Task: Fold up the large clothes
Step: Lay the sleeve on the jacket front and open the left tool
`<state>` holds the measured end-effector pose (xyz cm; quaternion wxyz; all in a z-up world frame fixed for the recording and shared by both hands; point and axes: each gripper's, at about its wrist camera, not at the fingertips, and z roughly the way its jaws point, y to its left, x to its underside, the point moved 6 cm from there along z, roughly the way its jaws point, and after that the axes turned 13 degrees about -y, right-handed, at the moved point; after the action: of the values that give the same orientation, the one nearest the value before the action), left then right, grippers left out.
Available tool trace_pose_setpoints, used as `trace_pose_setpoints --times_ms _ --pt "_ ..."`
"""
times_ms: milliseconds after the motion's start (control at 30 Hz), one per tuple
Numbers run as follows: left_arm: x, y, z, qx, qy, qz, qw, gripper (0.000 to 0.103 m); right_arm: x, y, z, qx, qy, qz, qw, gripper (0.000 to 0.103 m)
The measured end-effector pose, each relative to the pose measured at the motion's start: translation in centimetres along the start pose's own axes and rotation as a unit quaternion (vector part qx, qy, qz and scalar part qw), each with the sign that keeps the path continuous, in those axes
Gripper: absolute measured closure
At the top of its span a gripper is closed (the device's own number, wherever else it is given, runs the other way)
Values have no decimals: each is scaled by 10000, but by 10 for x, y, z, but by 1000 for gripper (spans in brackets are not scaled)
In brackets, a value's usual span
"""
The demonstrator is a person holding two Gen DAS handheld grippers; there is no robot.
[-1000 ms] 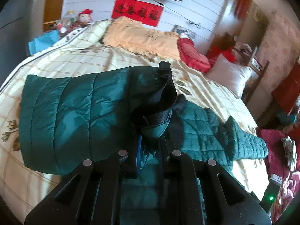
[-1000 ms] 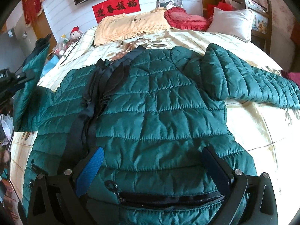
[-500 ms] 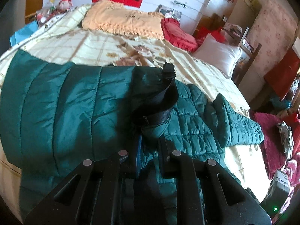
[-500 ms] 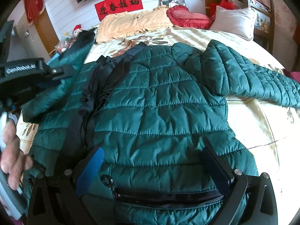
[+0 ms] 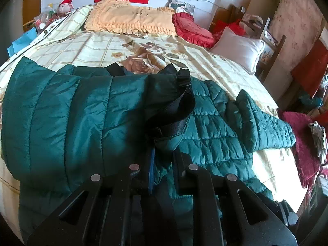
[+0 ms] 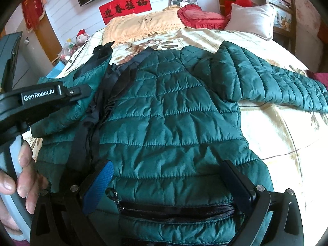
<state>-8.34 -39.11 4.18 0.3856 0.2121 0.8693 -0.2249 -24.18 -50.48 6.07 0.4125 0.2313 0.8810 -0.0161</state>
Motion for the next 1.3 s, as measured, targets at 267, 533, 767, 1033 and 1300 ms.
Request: trace_pose_setpoints --times_ms 267,533,767,1033,1300 --pt "1 -3 0 -28 -29 105 9999 90 3 -2 2 -9 70 42 10000 0" --pt "4 -4 1 87 43 32 9999 89 3 -3 1 -54 95 80 9999 0" --pt "6 0 1 755 284 -536 9953 52 3 -4 1 -95 113 132 9998 0" --pt "-17 32 -39 910 -44 -953 9913 42 -2 1 -7 -7 21 82 10000 0" --pt "-23 105 -79 103 -458 -804 9957 42 -18 15 -20 149 -281 -262 9992 0"
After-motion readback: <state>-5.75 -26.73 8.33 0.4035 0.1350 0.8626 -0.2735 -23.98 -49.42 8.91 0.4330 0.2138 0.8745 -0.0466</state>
